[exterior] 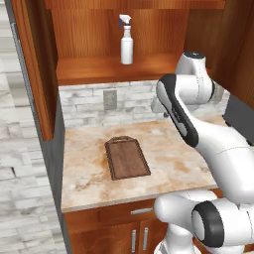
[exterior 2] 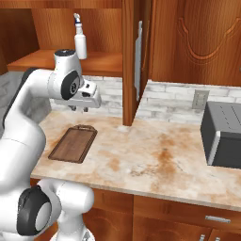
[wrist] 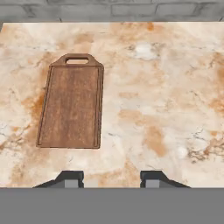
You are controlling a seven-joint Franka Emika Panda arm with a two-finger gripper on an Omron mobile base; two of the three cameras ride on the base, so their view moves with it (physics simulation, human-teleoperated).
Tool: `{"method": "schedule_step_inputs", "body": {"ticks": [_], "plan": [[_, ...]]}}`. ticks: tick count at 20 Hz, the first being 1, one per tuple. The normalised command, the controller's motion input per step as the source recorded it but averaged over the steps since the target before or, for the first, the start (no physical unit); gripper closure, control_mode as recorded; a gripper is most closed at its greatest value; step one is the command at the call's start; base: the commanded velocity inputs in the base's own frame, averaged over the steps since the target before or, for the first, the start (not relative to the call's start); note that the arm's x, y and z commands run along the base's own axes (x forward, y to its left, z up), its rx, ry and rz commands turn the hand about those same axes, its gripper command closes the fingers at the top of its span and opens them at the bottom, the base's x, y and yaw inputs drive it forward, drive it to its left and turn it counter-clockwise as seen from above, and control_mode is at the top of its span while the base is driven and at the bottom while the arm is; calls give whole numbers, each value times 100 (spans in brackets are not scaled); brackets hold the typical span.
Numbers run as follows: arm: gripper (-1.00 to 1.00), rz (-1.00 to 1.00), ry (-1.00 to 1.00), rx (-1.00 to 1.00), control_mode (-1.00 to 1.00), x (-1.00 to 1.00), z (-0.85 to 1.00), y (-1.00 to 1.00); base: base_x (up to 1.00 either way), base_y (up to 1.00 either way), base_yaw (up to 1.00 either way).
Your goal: Grab the spray bottle from the cabinet, then place it next to the cutting board for sanitizing. Then grab the dish brush from the countertop next to the sink and place it next to the cutting board.
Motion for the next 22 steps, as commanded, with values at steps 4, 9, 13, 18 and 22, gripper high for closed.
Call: {"method": "schedule_step_inputs", "body": {"ticks": [4,9,13,18,22], "plan": [[-100,2,-20,0,-100,-64,0,8,0,0,0],[-100,12,-55,0,-100,-96,30,7,0,0,0],[-100,13,-56,-1,-100,-64,64,19,0,0,0],[-100,8,-50,-7,-100,-65,88,11,0,0,0],[-100,2,-34,-1,-100,-22,88,4,0,0,0]]}}
